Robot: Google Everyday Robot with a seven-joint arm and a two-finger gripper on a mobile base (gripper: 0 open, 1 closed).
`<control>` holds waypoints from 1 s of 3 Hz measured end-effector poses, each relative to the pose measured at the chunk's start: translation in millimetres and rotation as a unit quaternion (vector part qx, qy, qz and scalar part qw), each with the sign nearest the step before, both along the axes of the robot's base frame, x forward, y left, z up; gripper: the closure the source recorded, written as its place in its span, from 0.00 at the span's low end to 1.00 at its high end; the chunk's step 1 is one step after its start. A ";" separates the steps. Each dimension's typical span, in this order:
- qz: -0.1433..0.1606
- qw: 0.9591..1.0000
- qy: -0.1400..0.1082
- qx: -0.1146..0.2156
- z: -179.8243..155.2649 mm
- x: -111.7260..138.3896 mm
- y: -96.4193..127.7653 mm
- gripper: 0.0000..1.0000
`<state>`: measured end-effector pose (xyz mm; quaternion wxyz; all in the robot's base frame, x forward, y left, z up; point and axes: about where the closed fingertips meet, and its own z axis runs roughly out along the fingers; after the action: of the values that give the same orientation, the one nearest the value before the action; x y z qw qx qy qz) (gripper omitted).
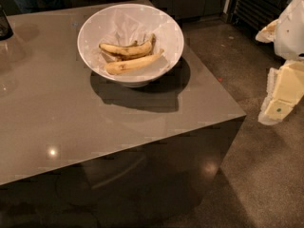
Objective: Pick banana from white bowl
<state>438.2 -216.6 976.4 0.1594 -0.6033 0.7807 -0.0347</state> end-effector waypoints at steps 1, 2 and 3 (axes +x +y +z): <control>0.000 1.000 0.000 0.000 0.0 0.1 0.0 0.00; 0.016 1.000 0.007 -0.008 1.2 10.5 5.7 0.00; 0.033 0.999 -0.006 -0.036 15.0 37.2 18.6 0.00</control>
Offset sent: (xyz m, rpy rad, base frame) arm 0.0216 0.0109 -0.0018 -0.0397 0.0580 0.0767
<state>475.4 -198.0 991.5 0.1433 -0.6337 0.7577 -0.0611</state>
